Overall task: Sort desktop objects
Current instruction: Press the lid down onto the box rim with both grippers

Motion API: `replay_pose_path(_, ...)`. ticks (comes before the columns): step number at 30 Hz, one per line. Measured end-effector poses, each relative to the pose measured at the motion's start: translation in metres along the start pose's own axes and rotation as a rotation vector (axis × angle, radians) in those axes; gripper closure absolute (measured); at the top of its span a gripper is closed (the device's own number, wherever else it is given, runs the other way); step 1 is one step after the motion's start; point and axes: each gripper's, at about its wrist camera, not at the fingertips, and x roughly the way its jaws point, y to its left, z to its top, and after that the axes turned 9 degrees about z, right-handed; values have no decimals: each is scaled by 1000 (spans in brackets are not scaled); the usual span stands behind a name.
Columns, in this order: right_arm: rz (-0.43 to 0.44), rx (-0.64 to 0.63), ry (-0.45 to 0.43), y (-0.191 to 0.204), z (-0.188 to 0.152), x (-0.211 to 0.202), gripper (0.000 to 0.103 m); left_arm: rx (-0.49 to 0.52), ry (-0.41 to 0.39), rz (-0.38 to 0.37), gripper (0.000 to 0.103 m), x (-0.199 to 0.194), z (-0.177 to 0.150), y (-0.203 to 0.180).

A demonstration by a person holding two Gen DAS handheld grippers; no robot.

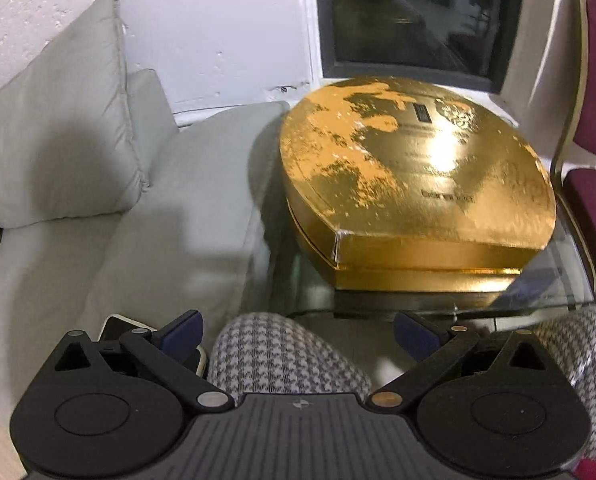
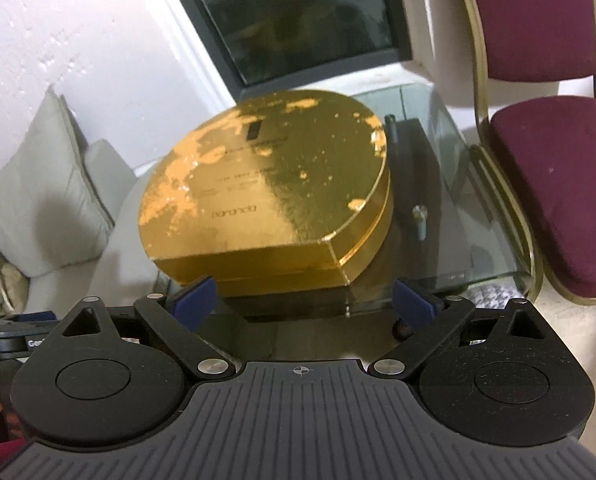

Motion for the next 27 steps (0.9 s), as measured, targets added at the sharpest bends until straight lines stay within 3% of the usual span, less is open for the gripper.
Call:
replay_pose_path(10, -33, -25, 28, 1, 12, 20, 5, -163, -57, 12, 1, 43, 38, 7)
replay_pose_path(22, -61, -14, 90, 2, 19, 53, 5, -209, 17, -3, 2, 101, 66, 5)
replay_pose_path(27, -67, -18, 108, 2, 21, 61, 5, -241, 58, 28, 1, 119, 71, 9)
